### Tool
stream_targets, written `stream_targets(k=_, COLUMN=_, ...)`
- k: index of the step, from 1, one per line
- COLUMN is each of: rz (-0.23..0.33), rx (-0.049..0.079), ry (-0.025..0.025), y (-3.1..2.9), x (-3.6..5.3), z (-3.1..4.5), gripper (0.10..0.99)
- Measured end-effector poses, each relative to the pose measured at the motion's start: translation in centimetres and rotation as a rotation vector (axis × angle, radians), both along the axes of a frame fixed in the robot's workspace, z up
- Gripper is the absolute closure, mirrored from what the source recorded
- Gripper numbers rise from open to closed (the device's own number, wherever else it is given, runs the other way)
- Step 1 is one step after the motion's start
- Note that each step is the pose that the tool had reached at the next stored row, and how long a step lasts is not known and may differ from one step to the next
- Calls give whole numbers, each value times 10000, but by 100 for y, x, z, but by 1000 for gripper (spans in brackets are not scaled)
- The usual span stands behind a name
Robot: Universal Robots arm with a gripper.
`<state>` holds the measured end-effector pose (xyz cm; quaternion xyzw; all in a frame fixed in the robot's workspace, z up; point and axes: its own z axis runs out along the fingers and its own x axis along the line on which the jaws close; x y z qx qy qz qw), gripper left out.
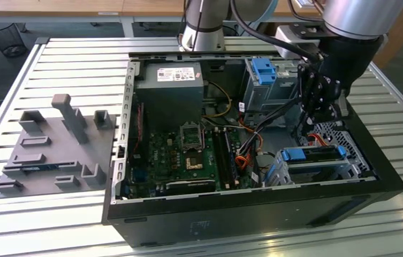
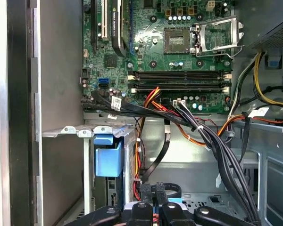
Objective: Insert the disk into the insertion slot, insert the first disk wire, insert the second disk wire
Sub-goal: 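Insert the second disk wire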
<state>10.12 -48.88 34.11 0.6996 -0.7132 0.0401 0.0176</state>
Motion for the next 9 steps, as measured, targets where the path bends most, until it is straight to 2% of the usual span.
stream_targets(k=5, rz=0, rx=-1, ry=0, y=-38, x=0, z=3, gripper=937)
stream_targets(k=9, rz=1, rx=6, ry=0, y=-103, x=0, z=3, gripper=937)
